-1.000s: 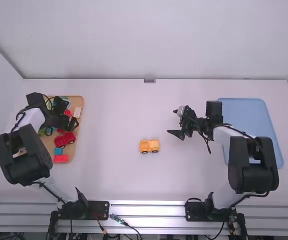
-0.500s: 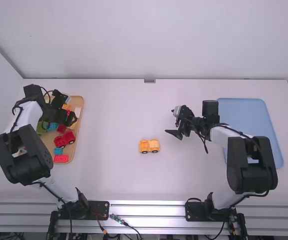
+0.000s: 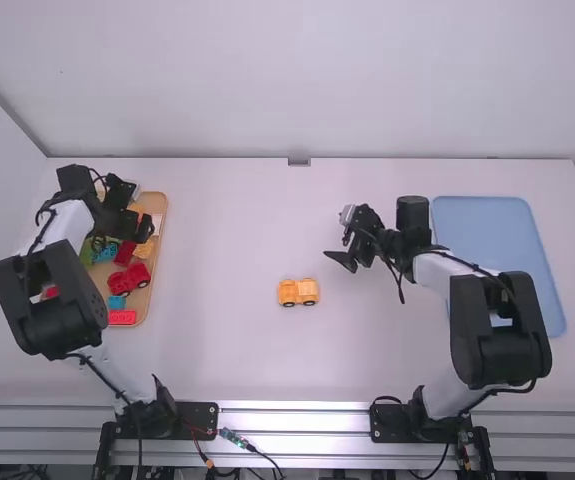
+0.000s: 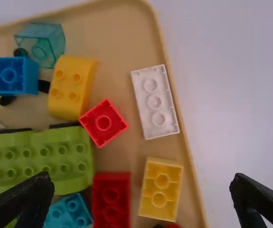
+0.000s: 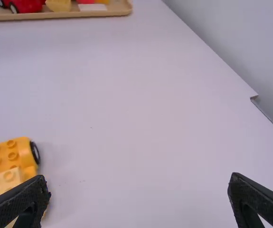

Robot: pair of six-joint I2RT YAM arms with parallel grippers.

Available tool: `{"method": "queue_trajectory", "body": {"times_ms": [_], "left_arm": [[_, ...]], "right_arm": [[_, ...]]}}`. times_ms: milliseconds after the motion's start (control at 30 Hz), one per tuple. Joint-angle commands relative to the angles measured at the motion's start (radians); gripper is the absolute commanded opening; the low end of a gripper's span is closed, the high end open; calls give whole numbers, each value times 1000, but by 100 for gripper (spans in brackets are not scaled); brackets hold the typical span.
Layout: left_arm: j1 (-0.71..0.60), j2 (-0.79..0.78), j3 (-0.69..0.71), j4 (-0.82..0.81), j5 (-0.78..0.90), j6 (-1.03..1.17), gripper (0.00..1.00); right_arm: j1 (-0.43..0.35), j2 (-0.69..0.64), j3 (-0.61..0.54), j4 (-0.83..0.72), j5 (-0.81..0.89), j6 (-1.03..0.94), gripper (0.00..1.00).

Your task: Assemble lego blocks to make yellow taxi

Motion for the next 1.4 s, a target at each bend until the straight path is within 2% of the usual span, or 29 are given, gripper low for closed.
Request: {"method": "queue_trajectory", "body": {"times_ms": [0, 133, 267, 500, 733, 833, 900, 967, 1067, 1133, 1200, 1267, 1367], "left_arm": [[-30, 3, 54, -41, 5, -93, 100], [-53, 3, 57, -63, 2, -32, 99], [-71, 3, 75, -44, 2, -72, 99], [-74, 15, 221, -98, 4, -124, 99], [-75, 69, 370, -244, -19, -110, 99], [-74, 149, 424, -393, -96, -87, 99], [-74, 171, 423, -434, -79, -15, 98], [-74, 206, 401, -490, 12, 188, 94], [-60, 203, 341, -552, 87, 359, 95], [-56, 203, 313, -535, 91, 372, 99], [-57, 202, 270, -449, 79, 340, 99], [-56, 198, 218, -343, -2, 246, 99], [-57, 198, 191, -295, -53, 196, 99]], "right_arm": [[-1, -16, 21, 10, 17, 61, 99], [2, -16, 23, 14, 20, 61, 99], [0, -16, 23, 13, 19, 61, 99], [1, -16, 22, 10, 19, 61, 99], [16, -16, 22, 10, 16, 61, 99], [34, -16, 22, 11, 16, 61, 99], [42, -16, 22, 14, 16, 60, 99], [49, -16, 22, 19, 16, 61, 99], [47, -16, 22, 31, 22, 66, 99], [47, -16, 22, 40, 31, 87, 99], [47, -16, 23, 45, 36, 87, 99], [47, -16, 23, 46, 50, 87, 99], [47, -16, 23, 47, 49, 87, 99]]}}
